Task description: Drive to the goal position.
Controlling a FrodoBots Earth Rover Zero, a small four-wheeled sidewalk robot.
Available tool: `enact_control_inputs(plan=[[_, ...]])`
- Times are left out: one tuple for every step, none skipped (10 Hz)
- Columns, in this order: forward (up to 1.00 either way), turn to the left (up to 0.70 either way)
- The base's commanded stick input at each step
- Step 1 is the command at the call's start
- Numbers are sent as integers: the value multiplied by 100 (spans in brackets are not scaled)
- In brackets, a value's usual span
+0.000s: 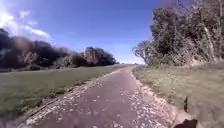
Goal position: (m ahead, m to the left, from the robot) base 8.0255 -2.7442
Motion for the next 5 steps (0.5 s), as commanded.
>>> enact_control_inputs(plan=[[100,0],[100,0],[100,0],[100,-1],[100,-4]])
